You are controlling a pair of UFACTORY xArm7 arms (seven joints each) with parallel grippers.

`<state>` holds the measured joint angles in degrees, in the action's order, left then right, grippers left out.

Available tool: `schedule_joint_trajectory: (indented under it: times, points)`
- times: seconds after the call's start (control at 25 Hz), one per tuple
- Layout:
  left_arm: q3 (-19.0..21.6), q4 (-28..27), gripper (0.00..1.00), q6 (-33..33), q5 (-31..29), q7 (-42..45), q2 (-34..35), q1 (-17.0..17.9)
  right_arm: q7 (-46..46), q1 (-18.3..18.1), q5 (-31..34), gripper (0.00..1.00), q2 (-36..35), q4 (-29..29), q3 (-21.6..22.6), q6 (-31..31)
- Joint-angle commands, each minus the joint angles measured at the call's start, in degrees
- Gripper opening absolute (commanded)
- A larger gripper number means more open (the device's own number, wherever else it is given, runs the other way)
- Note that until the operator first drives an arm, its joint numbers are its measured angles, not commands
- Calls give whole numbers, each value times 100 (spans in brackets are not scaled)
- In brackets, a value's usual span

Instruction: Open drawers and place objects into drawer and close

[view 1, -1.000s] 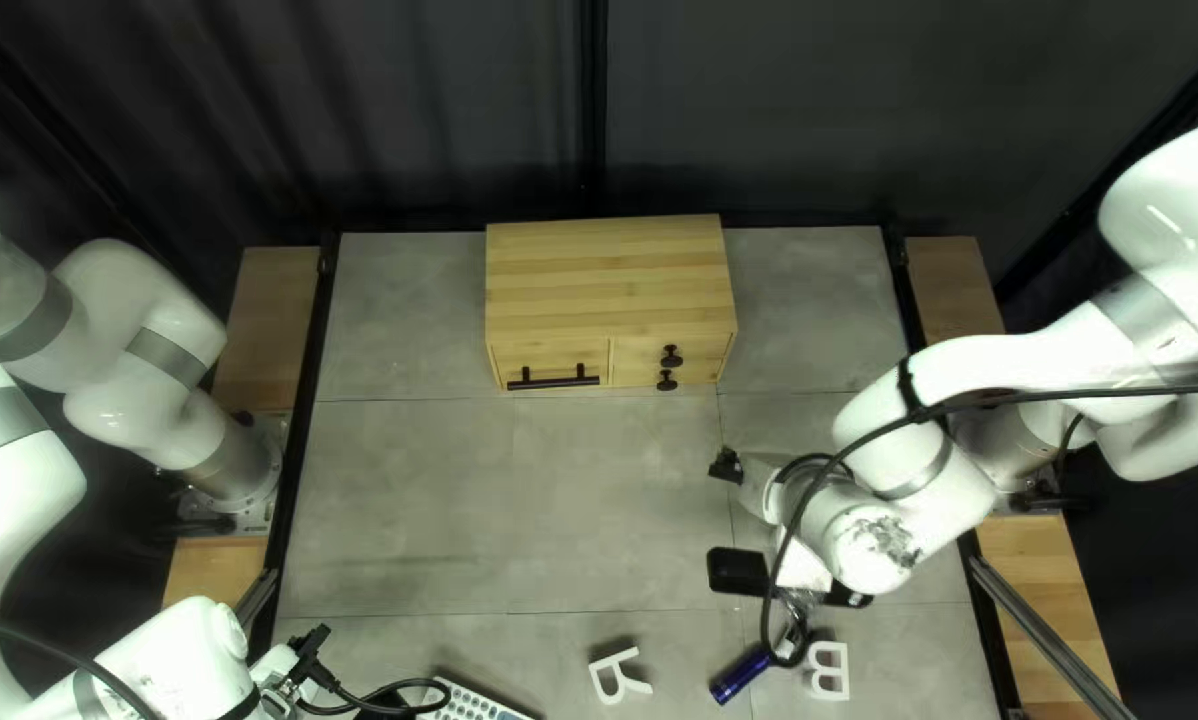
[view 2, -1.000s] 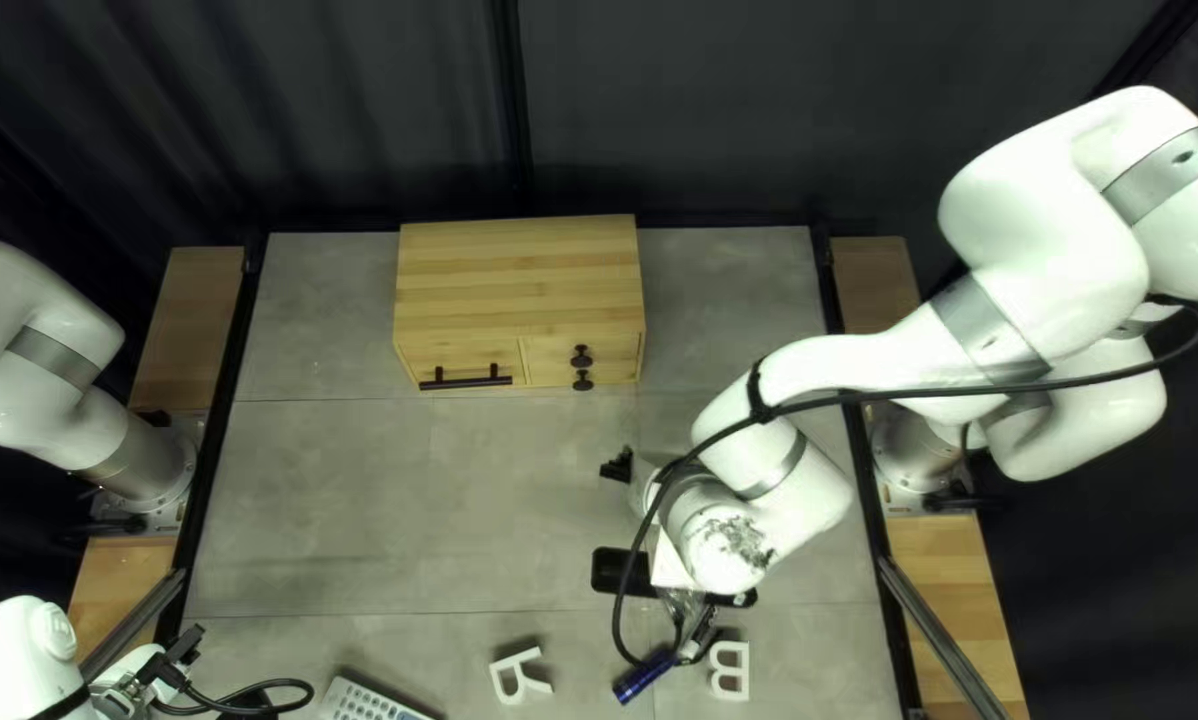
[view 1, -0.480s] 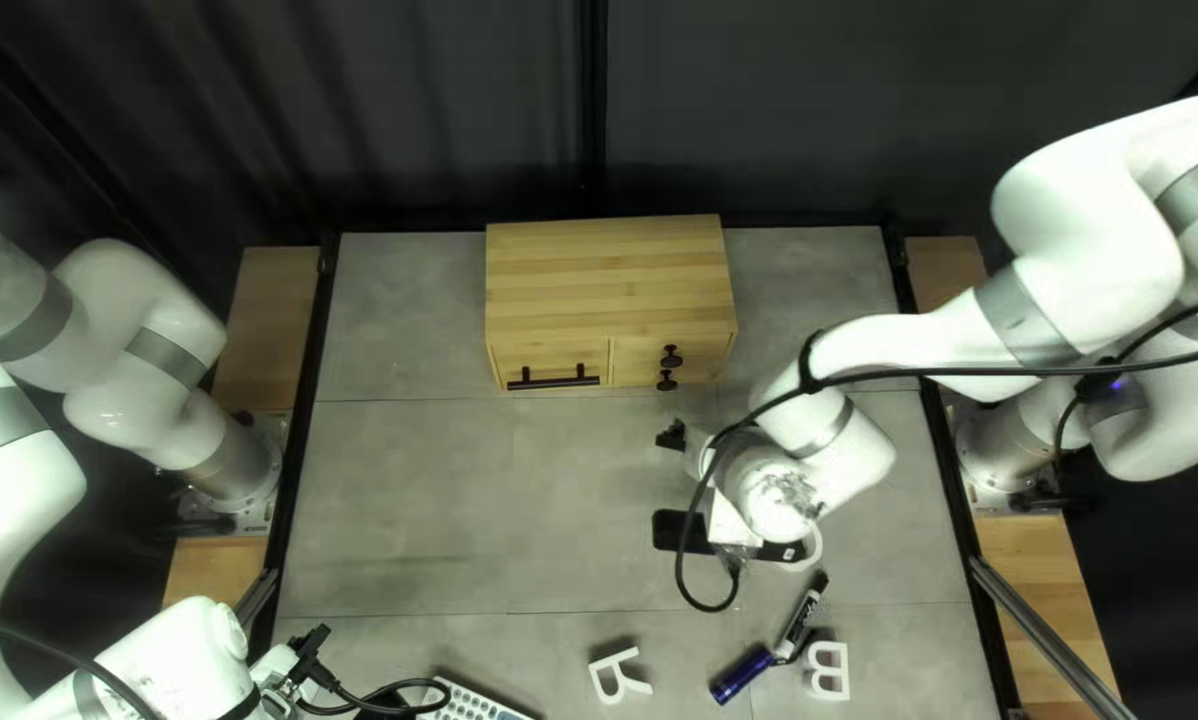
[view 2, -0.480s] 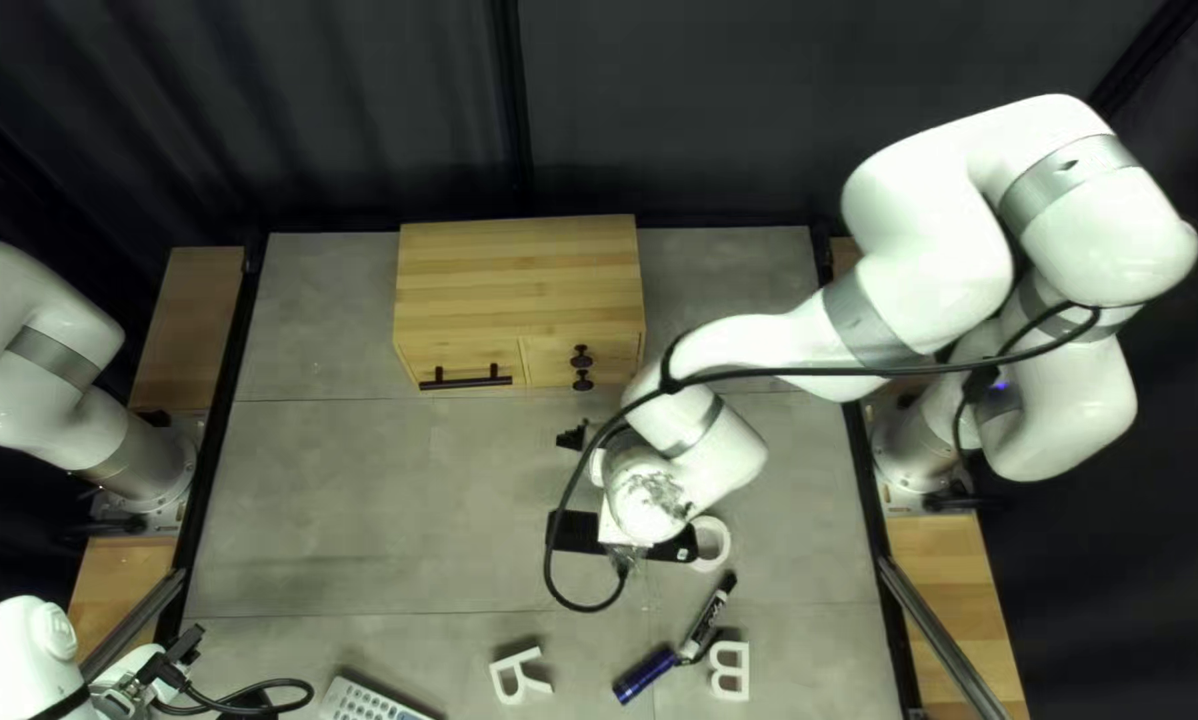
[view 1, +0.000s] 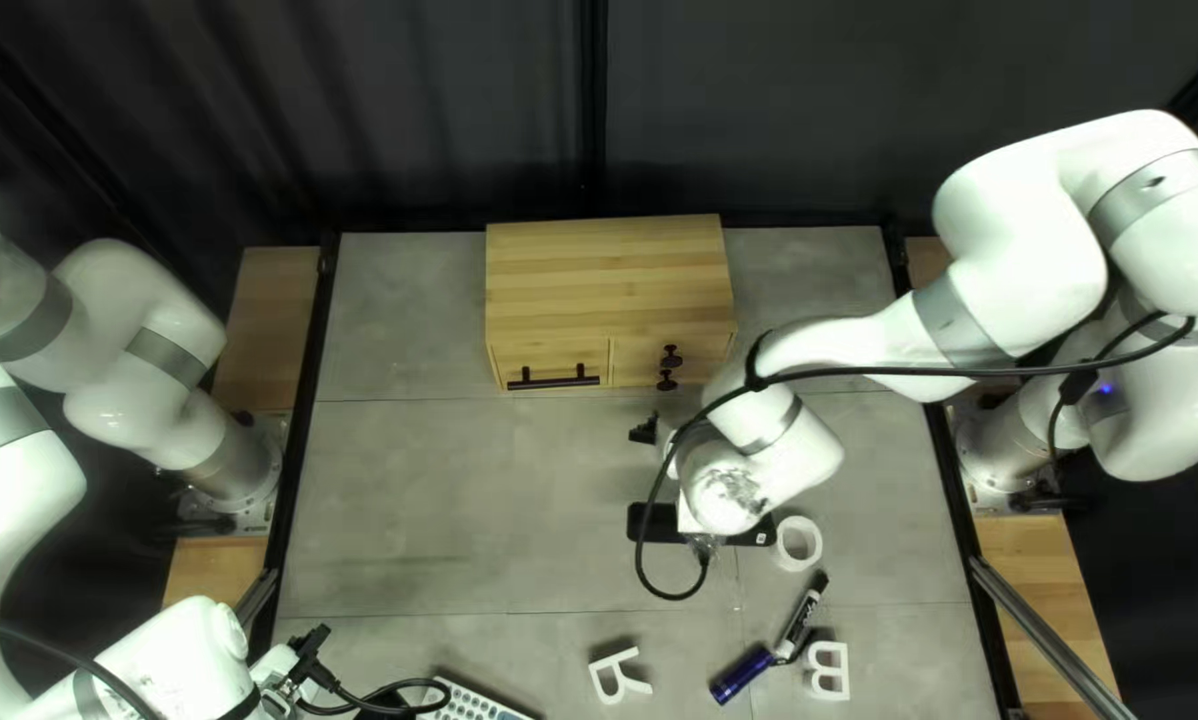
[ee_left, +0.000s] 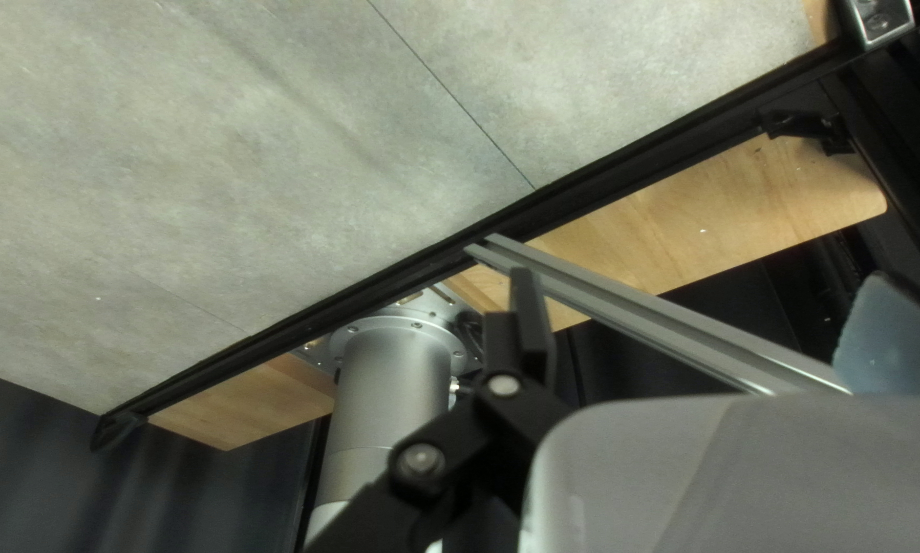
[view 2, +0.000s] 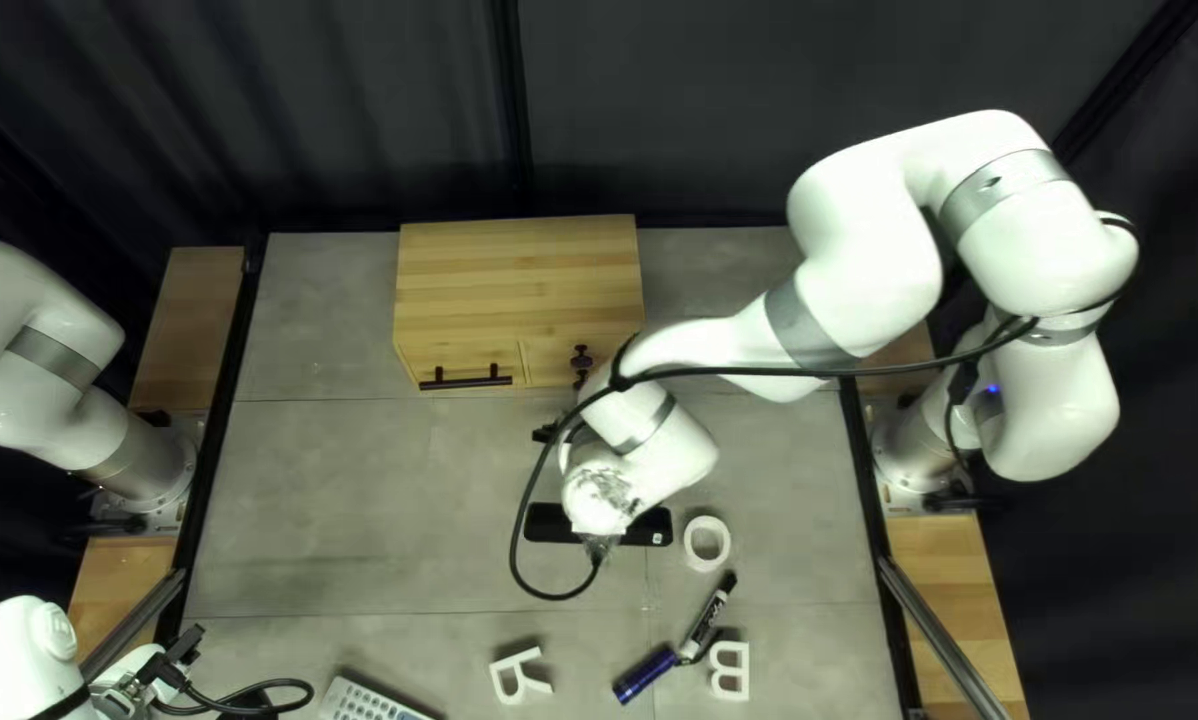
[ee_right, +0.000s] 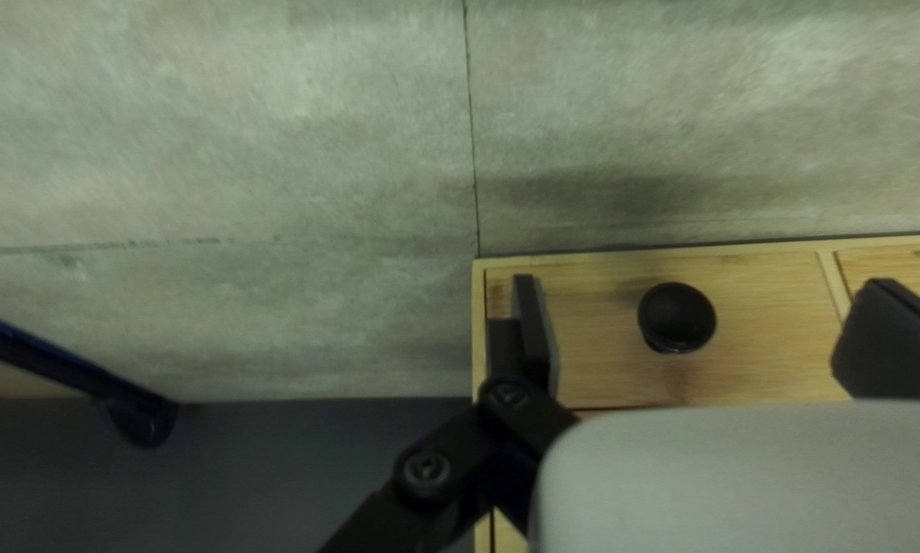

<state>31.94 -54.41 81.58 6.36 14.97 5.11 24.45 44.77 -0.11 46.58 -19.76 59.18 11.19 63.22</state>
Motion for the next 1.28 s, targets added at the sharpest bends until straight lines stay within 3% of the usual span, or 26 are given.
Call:
schedule_joint_trajectory:
  times: [0.04, 1.28]
  points:
    - [0, 0, 100, 0, 0, 0, 0, 0, -85, -4, 100, 100, -150, 85, -77, 53]
    - [0, 0, 100, 0, 0, 0, 0, 0, -251, -146, 836, 100, -153, -197, -282, -672]
